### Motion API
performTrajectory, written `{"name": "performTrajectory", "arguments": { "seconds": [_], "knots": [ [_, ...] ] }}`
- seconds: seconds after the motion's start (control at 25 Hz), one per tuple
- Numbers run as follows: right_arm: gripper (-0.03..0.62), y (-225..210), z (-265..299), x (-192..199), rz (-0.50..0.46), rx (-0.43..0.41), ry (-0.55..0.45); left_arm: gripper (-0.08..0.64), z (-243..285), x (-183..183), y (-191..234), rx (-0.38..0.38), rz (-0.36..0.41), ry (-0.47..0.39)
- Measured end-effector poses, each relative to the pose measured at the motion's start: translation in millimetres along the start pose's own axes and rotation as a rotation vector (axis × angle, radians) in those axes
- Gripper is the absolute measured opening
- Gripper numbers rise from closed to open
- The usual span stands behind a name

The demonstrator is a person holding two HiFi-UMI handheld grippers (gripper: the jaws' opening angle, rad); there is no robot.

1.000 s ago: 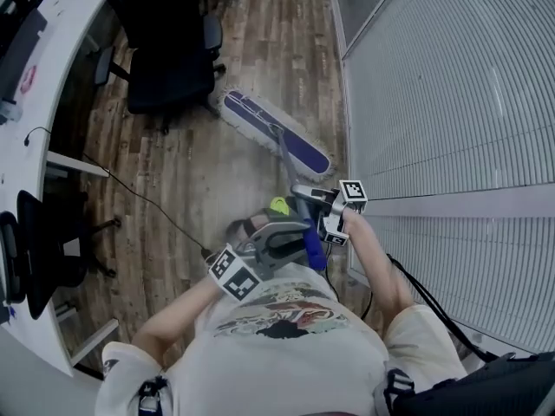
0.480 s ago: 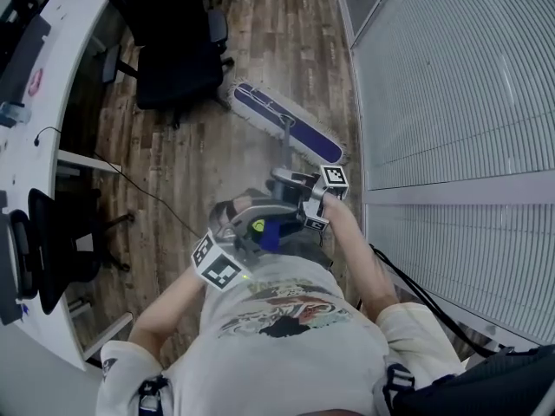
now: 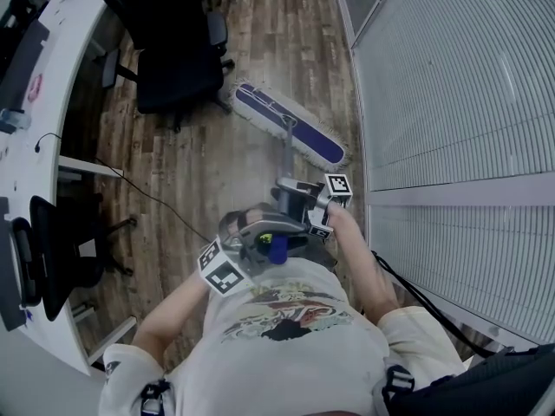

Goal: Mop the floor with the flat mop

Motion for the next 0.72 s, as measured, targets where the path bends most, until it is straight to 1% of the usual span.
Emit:
{"name": "performTrajectory", "arguments": {
  "seconds": [0.08, 0.2, 0.24, 0.32, 0.4, 0.48, 0.64, 0.72],
  "knots": [
    [0.209, -2, 0, -11, -0.014, 0.002, 0.006, 0.094, 3, 9, 1, 0.010, 0.008, 0.015],
    [0.205, -19, -8, -27, -0.027, 0.061, 0.021, 0.094, 7, 32, -13, 0.062, 0.037, 0.080],
    [0.202, -23, -10, -36, -0.025, 0.080, 0.007, 0.094, 10, 42, -13, 0.067, 0.042, 0.100],
    [0.185, -19, -9, -65, -0.013, 0.079, -0.033, 0.094, 21, 63, 4, 0.053, 0.041, 0.128],
    [0.183, -2, -8, -105, -0.004, 0.061, -0.056, 0.094, 42, 82, 36, 0.033, 0.035, 0.141],
    [0.183, 17, -9, -150, -0.004, 0.052, -0.052, 0.094, 67, 100, 73, 0.007, 0.026, 0.140],
    [0.184, 70, -6, -240, -0.009, 0.005, -0.032, 0.094, 120, 129, 161, -0.071, 0.007, 0.104],
    [0.186, 98, -4, -283, -0.007, -0.018, -0.029, 0.094, 147, 142, 204, -0.098, -0.002, 0.088]
  ]
}}
Point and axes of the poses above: the fingertips, and each gripper's own axes: z forward along the fingers, y to its left, x out of its underside, the point moved 8 cm from there along -z, backward along the fingers, and after that the axes turned 1 degree about -x, right-handed, at the moved point
